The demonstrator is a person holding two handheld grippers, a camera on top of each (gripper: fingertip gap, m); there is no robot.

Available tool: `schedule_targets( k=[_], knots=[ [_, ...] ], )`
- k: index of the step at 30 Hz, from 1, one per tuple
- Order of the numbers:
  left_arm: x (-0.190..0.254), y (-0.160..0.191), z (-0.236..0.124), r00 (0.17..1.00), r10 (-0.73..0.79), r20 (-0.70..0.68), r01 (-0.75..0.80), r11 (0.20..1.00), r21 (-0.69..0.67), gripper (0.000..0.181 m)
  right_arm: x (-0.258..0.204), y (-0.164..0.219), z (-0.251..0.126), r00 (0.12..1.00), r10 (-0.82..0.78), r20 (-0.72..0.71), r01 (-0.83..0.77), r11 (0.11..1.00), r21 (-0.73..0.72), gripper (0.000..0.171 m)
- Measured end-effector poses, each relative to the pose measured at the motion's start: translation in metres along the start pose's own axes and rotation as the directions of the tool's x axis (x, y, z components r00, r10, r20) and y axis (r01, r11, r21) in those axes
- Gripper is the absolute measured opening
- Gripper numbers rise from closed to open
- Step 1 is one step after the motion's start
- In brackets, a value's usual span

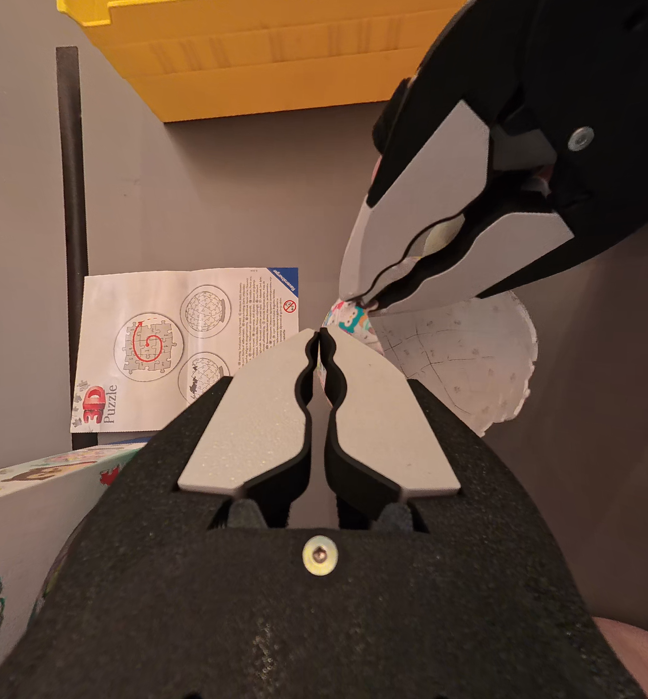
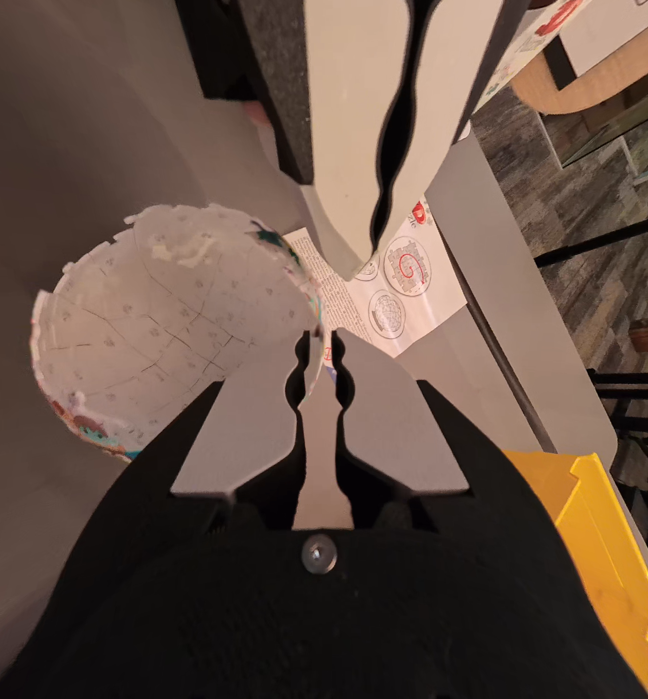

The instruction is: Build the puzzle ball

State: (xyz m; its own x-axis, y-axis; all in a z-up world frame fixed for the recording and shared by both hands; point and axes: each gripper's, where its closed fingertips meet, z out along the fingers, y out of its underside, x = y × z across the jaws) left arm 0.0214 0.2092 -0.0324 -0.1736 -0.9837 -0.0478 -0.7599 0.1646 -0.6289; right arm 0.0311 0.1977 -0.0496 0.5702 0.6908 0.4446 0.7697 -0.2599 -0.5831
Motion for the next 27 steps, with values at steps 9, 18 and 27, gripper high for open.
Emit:
schedule_targets(
  k=[9,18,27],
  knots=[
    [0.0004,-0.0001,0.0003,1.000,-0.003,-0.003,0.003,1.000,-0.001,0.000,0.0021,0.0014,0.0070,0.995,-0.097,-0.029,0.095,0.992,-0.079,0.005],
    [0.0015,-0.0014,0.0001,1.000,0.000,-0.006,0.000,1.000,0.004,0.000,0.0033,0.0026,0.0086,0.996,-0.077,-0.052,0.072,0.993,-0.091,0.003],
    [0.0017,-0.0017,0.0001,1.000,0.000,-0.005,0.000,1.000,0.004,0.000,0.0013,-0.0009,0.0065,0.992,-0.122,-0.043,0.119,0.990,-0.079,0.012]
  ],
)
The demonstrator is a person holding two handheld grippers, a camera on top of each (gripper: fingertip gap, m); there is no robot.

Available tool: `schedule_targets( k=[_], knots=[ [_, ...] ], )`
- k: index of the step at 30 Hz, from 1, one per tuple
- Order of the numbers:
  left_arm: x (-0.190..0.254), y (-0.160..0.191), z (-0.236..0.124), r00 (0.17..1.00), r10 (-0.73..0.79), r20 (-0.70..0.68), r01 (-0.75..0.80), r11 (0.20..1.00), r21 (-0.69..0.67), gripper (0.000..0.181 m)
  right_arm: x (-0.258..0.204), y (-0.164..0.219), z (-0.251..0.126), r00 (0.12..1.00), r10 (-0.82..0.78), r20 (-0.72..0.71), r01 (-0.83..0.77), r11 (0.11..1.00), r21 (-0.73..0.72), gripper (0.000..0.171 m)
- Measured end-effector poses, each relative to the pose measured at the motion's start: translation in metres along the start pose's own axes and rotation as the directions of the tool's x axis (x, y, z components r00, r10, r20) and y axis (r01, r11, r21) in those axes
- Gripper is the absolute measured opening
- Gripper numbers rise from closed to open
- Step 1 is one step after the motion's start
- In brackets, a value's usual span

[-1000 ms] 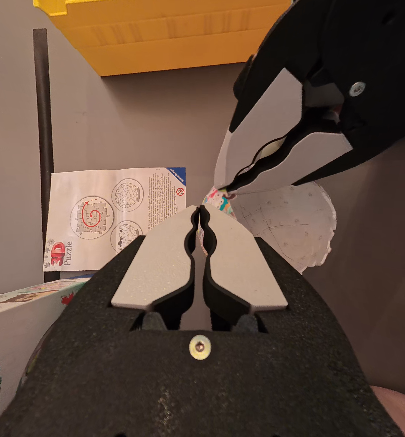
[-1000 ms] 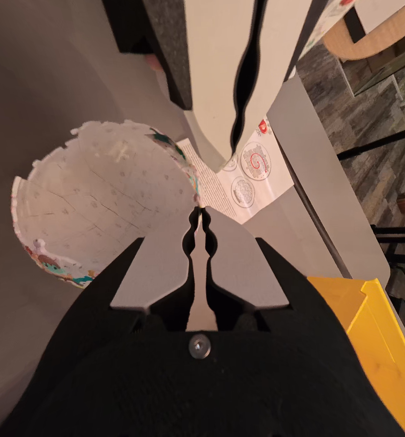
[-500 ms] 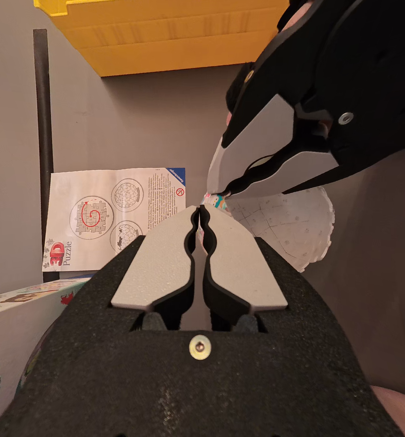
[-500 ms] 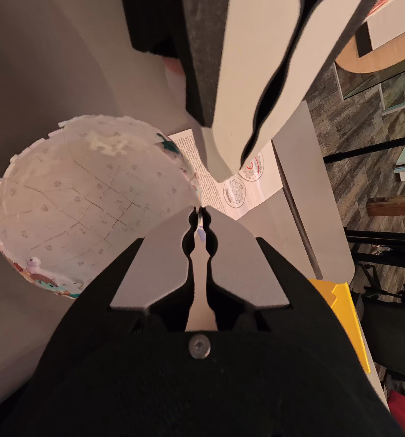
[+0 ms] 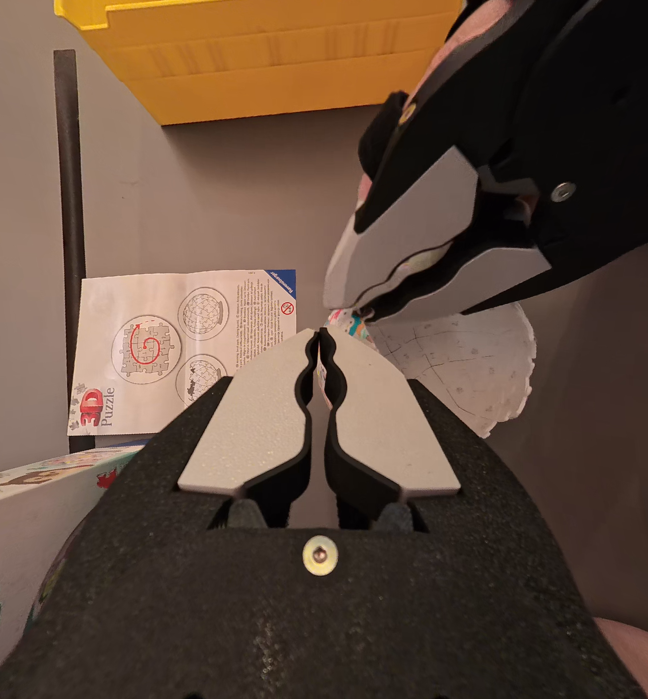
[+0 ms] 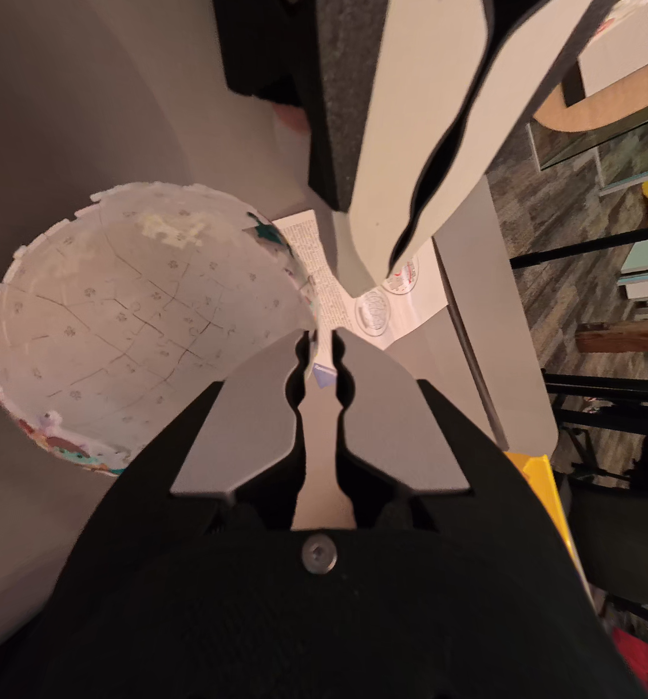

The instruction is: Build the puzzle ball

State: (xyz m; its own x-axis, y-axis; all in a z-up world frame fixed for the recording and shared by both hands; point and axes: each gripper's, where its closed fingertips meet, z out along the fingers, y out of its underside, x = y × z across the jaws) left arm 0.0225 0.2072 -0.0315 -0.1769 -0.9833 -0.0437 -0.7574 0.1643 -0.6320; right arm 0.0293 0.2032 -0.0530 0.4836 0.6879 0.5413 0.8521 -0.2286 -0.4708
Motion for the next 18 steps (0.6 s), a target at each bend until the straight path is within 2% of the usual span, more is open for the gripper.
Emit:
schedule_targets(
  k=[2,5,9,14,18],
  knots=[
    [0.000,0.000,0.000,1.000,-0.003,-0.001,0.003,1.000,0.003,0.000,0.003,-0.006,-0.002,0.999,-0.042,-0.019,0.042,0.999,0.025,0.029],
    [0.000,0.000,0.000,1.000,-0.002,0.000,0.002,1.000,-0.002,0.000,-0.002,-0.013,-0.001,0.995,-0.097,0.020,0.096,0.994,0.047,0.027],
    [-0.003,0.005,0.002,1.000,-0.002,0.020,0.003,0.999,-0.032,0.000,0.001,-0.012,0.007,0.992,-0.125,0.024,0.125,0.992,0.002,0.021],
    [-0.010,0.011,-0.004,0.998,-0.058,0.031,0.059,0.997,-0.042,0.000,0.000,-0.014,0.011,0.992,-0.120,0.048,0.119,0.993,0.021,0.016],
    [-0.015,0.006,-0.019,0.995,-0.082,0.051,0.081,0.996,0.029,0.000,-0.002,-0.015,0.012,0.991,-0.110,0.080,0.106,0.993,0.045,0.009]
  ],
)
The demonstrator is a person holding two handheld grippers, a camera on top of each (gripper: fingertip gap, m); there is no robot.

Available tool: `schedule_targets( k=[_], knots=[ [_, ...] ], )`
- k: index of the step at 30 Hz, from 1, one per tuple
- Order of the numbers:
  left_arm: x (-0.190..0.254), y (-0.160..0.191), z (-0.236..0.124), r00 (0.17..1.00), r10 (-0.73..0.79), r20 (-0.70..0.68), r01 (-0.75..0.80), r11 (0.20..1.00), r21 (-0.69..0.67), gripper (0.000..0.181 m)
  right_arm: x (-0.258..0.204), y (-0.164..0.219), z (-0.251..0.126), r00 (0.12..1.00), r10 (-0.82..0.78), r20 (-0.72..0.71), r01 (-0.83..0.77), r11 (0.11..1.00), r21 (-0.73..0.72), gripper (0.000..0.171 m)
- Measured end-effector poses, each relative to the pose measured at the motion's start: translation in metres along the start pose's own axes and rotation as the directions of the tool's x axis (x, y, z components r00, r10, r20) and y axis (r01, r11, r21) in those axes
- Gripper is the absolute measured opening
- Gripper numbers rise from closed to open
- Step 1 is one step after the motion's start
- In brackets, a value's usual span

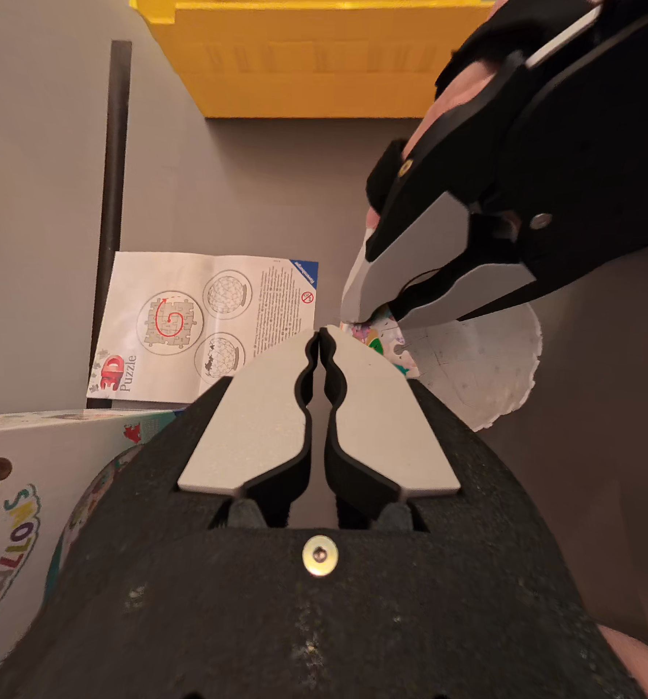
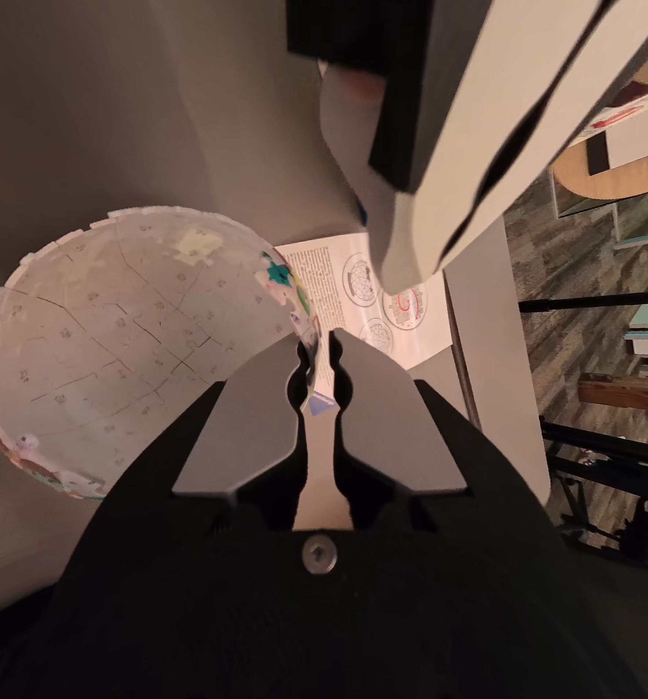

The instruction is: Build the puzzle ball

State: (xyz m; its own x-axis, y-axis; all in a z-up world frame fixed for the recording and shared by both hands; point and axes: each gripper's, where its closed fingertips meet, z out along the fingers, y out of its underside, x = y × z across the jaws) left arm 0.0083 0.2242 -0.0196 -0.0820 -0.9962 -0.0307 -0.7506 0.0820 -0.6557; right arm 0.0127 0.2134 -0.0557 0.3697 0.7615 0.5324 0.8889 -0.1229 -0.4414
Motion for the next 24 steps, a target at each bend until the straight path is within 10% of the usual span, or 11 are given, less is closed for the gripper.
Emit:
schedule_targets(
  k=[24],
  knots=[
    [0.004,-0.004,-0.007,1.000,0.024,0.010,-0.024,1.000,0.019,0.000,0.003,0.002,-0.023,0.997,0.042,-0.066,-0.041,0.999,0.019,0.023]
  ],
)
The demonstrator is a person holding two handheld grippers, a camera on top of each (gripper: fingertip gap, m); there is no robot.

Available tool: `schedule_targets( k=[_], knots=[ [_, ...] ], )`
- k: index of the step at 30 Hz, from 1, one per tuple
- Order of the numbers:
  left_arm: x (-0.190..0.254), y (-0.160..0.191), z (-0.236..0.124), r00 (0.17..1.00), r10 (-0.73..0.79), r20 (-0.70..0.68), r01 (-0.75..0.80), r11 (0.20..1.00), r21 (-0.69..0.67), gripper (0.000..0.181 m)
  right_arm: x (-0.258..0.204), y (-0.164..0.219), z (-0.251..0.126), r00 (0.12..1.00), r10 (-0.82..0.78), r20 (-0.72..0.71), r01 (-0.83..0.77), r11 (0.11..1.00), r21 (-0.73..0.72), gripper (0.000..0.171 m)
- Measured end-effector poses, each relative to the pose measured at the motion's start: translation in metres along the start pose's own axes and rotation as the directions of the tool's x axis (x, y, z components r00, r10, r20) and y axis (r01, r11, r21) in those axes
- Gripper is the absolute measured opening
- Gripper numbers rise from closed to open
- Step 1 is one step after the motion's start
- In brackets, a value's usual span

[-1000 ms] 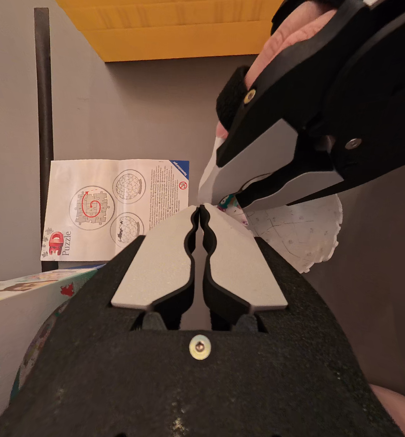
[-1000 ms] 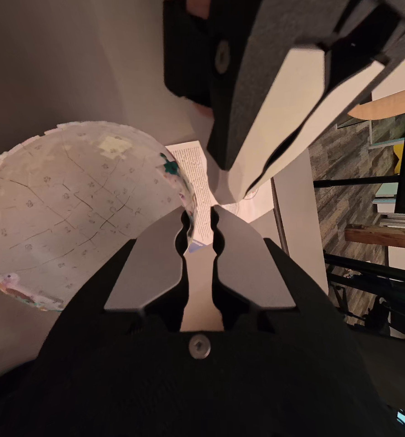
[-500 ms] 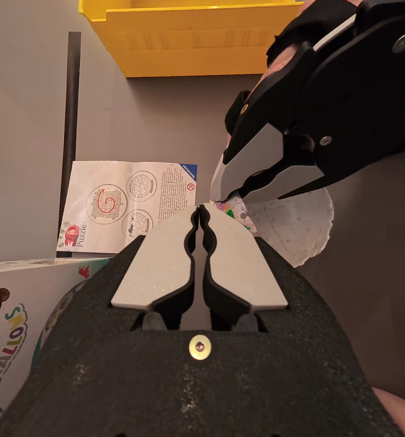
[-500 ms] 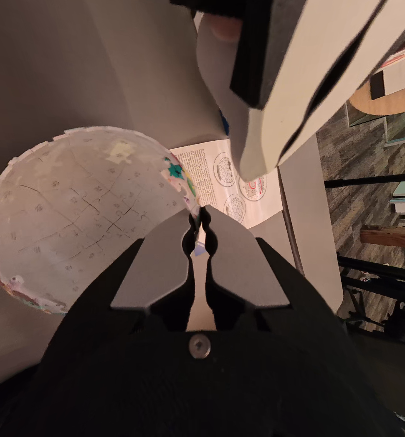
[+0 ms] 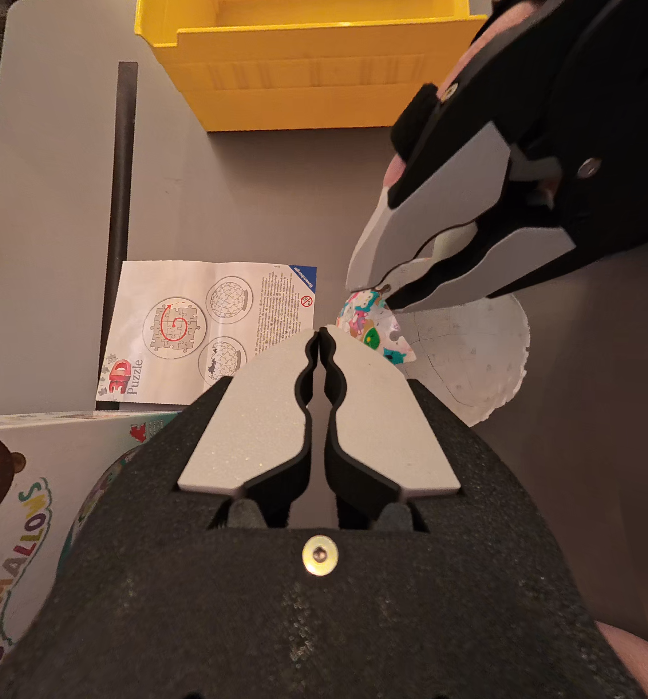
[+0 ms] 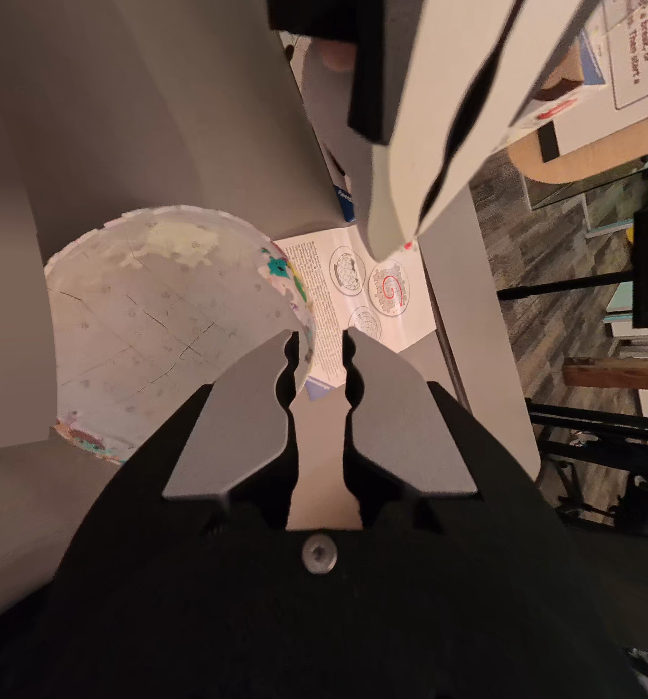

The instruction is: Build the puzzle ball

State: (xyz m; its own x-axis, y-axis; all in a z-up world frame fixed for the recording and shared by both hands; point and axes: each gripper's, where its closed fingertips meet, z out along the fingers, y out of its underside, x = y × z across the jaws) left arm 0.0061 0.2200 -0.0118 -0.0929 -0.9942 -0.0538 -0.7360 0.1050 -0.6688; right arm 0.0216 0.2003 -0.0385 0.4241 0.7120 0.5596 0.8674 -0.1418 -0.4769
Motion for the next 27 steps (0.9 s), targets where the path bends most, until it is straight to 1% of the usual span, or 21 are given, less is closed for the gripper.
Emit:
schedule_targets(
  k=[3,8,11,14,15,22,27],
  knots=[
    [0.000,0.000,0.000,1.000,0.000,0.002,0.000,1.000,-0.001,0.000,0.002,0.001,-0.003,0.999,0.035,0.015,-0.035,0.999,0.000,0.023],
    [-0.001,0.001,0.001,1.000,-0.003,0.002,0.003,1.000,-0.006,0.000,-0.003,0.009,0.009,0.999,0.029,0.037,-0.026,0.996,-0.082,0.024],
    [0.000,0.001,0.002,1.000,-0.004,-0.002,0.004,1.000,-0.005,0.000,-0.002,0.016,0.017,1.000,0.001,0.014,0.001,0.987,-0.160,0.015],
    [0.001,0.000,0.002,1.000,-0.001,-0.002,0.001,1.000,-0.008,0.000,-0.005,0.015,0.021,1.000,-0.005,0.019,0.009,0.983,-0.183,0.005],
    [0.001,0.000,0.003,1.000,0.001,-0.003,-0.001,1.000,-0.009,0.000,-0.004,0.015,0.022,1.000,-0.007,0.008,0.008,0.982,-0.189,0.005],
    [0.001,0.000,0.003,1.000,0.002,-0.001,-0.002,1.000,-0.009,0.000,-0.005,0.012,0.022,1.000,0.011,-0.024,-0.015,0.985,-0.173,0.004],
    [0.001,-0.001,0.004,1.000,0.002,0.001,-0.002,1.000,-0.012,0.000,-0.007,0.009,0.021,1.000,0.008,-0.004,-0.009,0.990,-0.142,0.004]
  ],
)
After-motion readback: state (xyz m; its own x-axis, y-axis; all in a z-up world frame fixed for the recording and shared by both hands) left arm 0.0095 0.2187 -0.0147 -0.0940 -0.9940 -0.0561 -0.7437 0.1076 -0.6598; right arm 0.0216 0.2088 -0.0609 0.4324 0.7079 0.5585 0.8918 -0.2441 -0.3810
